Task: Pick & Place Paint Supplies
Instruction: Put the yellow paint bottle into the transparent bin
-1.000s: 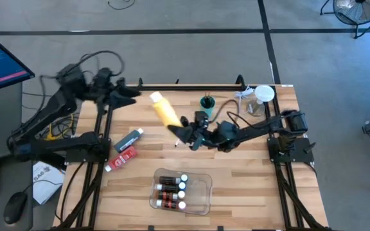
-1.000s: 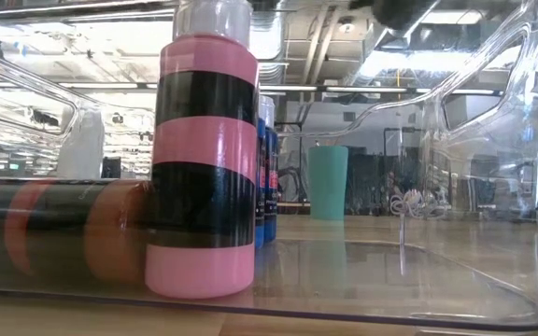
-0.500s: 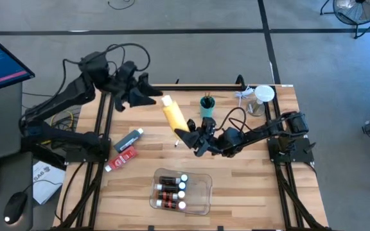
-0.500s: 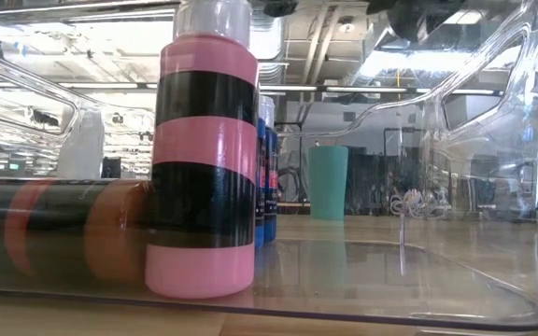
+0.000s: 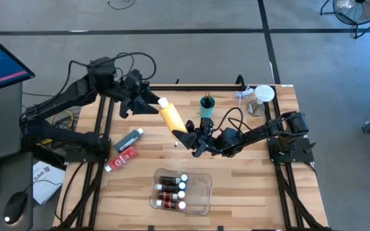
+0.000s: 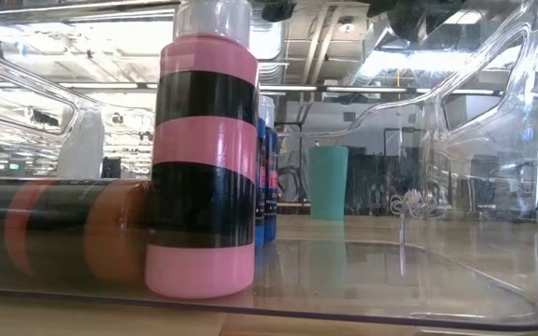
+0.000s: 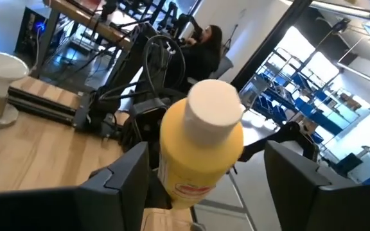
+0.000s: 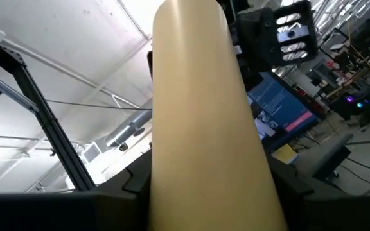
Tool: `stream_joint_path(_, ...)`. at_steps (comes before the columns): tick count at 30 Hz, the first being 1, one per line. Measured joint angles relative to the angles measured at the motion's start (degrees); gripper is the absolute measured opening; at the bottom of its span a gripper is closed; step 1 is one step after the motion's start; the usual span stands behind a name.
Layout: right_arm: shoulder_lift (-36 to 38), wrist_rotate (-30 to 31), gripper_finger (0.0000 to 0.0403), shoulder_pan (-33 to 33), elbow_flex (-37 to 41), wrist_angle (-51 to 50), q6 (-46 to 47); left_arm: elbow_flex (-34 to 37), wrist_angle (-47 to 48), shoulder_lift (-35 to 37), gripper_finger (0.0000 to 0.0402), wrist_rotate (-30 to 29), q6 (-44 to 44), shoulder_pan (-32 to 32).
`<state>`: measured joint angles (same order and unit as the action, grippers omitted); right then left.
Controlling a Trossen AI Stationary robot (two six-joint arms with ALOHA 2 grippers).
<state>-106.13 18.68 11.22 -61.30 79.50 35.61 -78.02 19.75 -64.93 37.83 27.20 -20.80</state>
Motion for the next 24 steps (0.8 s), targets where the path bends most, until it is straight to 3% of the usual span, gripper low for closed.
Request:
stream_joint_path(11, -0.03, 0.91, 0.0188, 0.0, 0.0, -2.13, 0.4, -0.03, 1.79, -2.26, 0.0219, -3.15, -3.0, 3.88)
stream_joint_path(17, -0.04, 0.88, 0.0172, 0.0, 0.0, -2.12, -0.02, -0.02, 1.94, -2.68, 0.0214, -7.25, -4.75, 6.26)
stream_joint_path(24, -0.04, 1.02, 0.0175, -0.02, 0.0, -2.14, -0.02, -0.02, 1.99, -2.66, 0.0203, -8.03, -4.92, 6.29)
